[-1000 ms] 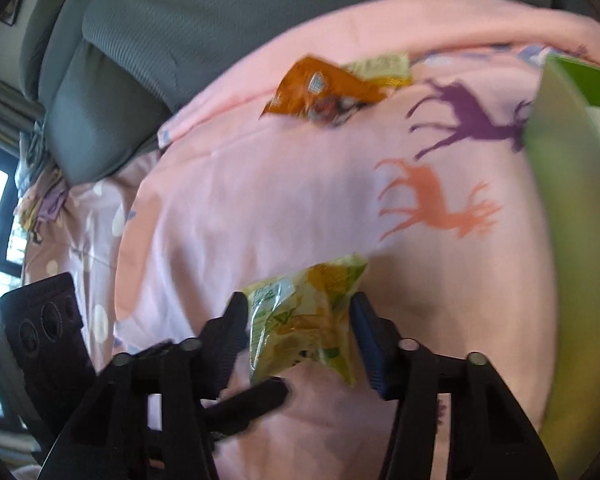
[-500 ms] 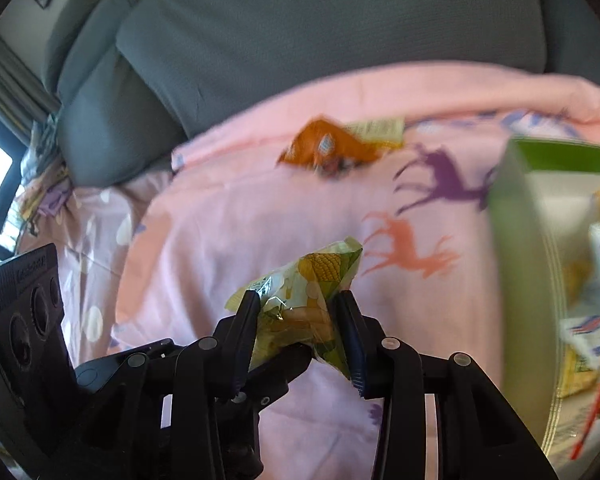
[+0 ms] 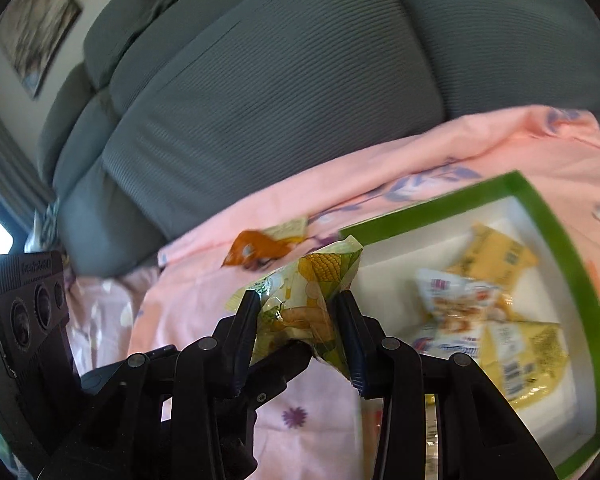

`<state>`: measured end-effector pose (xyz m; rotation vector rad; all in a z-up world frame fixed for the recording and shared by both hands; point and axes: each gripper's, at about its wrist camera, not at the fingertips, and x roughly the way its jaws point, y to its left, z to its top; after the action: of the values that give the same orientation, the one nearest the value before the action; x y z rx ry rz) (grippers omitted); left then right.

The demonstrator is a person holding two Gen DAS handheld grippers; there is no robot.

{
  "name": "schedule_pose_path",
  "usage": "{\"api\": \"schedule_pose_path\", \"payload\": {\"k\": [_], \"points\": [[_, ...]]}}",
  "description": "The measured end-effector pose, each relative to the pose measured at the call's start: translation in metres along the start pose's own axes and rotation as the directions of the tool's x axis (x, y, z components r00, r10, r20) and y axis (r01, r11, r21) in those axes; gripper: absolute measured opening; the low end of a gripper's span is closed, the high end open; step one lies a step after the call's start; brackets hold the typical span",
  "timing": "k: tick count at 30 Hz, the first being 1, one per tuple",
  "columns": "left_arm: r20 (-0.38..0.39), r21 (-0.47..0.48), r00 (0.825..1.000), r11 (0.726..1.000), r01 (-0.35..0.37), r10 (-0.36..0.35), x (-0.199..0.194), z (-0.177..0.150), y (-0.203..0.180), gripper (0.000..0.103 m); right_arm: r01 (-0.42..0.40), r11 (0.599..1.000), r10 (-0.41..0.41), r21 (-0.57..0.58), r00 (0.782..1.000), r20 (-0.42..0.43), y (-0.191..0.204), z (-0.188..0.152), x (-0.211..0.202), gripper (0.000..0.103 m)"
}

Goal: Organize snacks
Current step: 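Carry the pale green wrapper over the green box, then open the right gripper to drop the green wrapper into the box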

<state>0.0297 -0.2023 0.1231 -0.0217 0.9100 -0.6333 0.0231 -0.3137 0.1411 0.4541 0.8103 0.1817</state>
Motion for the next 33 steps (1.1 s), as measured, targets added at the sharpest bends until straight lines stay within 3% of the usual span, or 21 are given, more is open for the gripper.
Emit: {"api": "schedule_pose_path", "payload": {"k": [16, 24, 29, 31, 33], "points": [[-0.135, 0.09, 0.986, 0.99, 0.109, -0.097, 0.061, 0.022, -0.055, 0.021, 0.095, 0.952, -0.102, 0.29, 0.995, 0.01, -0.089, 0.004, -0.01, 0.042], [-0.145, 0.087, 0.982, 0.987, 0.134, -0.121, 0.068, 0.024, -0.062, 0.022, 0.122, 0.923, -0.133, 0.365, 0.991, 0.005, -0.107, 0.002, -0.013, 0.042], [-0.14, 0.053, 0.979, 0.986, 0.158, -0.15, 0.06, 0.022, -0.056, 0.034, 0.226, 0.893, -0.251, 0.389, 0.968, 0.013, -0.112, 0.002, -0.018, 0.049], [-0.127, 0.045, 0.982, 0.988, 0.149, -0.143, 0.054, 0.021, -0.052, 0.042, 0.233, 0.892, -0.26, 0.387, 0.965, 0.018, -0.113, 0.001, -0.02, 0.052], [-0.1, 0.044, 0.987, 0.991, 0.13, -0.125, 0.043, 0.02, -0.045, 0.051, 0.236, 0.893, -0.269, 0.385, 0.962, 0.036, -0.111, 0.002, -0.023, 0.062]]}}
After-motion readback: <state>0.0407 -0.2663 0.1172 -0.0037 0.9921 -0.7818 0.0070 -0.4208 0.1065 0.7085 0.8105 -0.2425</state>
